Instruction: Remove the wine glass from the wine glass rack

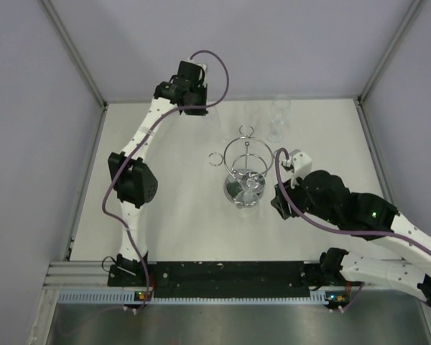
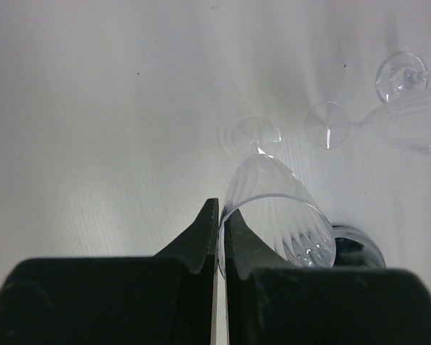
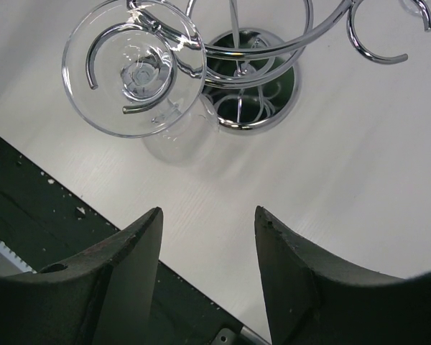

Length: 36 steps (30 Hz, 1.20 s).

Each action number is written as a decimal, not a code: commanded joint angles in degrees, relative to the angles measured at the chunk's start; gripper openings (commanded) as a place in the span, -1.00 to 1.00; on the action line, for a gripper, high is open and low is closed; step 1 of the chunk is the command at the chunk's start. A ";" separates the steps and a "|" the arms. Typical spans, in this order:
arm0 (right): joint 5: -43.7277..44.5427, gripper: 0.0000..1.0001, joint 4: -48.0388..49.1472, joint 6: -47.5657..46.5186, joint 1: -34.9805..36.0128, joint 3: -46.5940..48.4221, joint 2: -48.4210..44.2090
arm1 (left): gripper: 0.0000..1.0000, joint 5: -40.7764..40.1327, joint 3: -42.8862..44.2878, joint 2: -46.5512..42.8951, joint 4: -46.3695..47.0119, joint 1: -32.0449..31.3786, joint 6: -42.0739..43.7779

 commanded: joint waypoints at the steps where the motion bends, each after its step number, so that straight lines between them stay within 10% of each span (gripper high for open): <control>1: -0.49 0.08 2.86 1.09 -0.63 -0.83 -0.37 | -1.00 -5.29 0.37 -0.44 2.95 -1.44 0.44; 30: -1.99 0.09 3.74 1.26 -0.54 -2.33 -0.10 | -1.00 -13.48 4.24 1.40 -6.81 -3.03 4.05; 36: -1.99 0.10 4.01 1.61 -0.63 -2.77 -0.10 | -0.69 -13.21 4.15 1.93 -6.99 -3.03 4.31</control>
